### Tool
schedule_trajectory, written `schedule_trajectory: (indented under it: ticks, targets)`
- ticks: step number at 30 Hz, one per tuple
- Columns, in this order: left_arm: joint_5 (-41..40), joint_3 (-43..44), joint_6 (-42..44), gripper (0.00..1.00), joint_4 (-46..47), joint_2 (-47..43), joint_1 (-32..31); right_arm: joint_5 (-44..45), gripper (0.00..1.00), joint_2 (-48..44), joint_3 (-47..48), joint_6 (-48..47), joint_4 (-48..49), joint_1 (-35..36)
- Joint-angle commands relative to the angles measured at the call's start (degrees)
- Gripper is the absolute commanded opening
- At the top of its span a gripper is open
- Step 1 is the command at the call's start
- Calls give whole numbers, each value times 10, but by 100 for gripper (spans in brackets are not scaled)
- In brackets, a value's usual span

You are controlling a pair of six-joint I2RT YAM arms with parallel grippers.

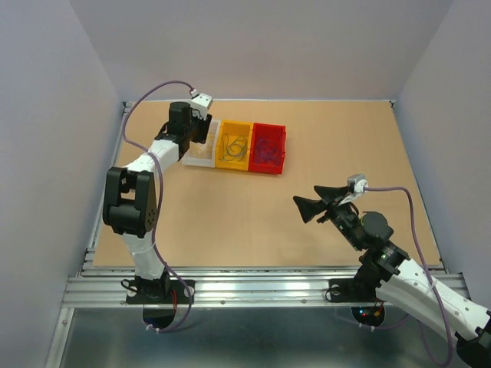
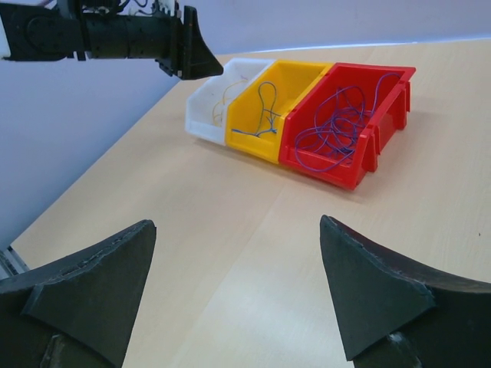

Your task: Untangle the cables

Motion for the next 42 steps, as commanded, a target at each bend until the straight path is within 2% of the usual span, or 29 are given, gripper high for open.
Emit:
schedule_trajectory:
  ticks: [1, 3, 4, 7, 9, 10, 16, 25, 29, 34, 42]
  targets:
    - [18, -51, 11, 56, 42, -67, 1, 28, 94, -12, 0, -11, 39, 0]
    - [25, -78, 12, 66, 52, -136, 4, 29, 97, -19, -4, -13, 39, -1]
    - [26, -110, 14, 68, 56, -188, 4, 26, 98, -27, -5, -16, 39, -1]
    - [30, -171, 28, 74, 75, -274, 6, 20, 100, -41, -12, -27, 39, -1]
    - [33, -251, 36, 85, 108, -363, 8, 23, 100, -52, -18, -29, 39, -1]
    - [30, -307, 40, 99, 133, -424, 9, 26, 100, -57, -19, -28, 41, -1]
    - [11, -494, 76, 99, 217, -626, 11, 48, 100, -56, -22, -26, 46, -1]
    - [15, -623, 57, 99, 221, -846, 10, 76, 100, -43, -19, -27, 44, -1]
    - [28, -625, 57, 99, 201, -845, 10, 95, 100, -48, -19, -29, 39, -1]
    - [119, -611, 100, 99, 164, -816, 10, 99, 100, -56, -20, -29, 35, 0]
    - [117, -616, 105, 99, 167, -821, 11, 89, 100, -42, -14, -28, 34, -1]
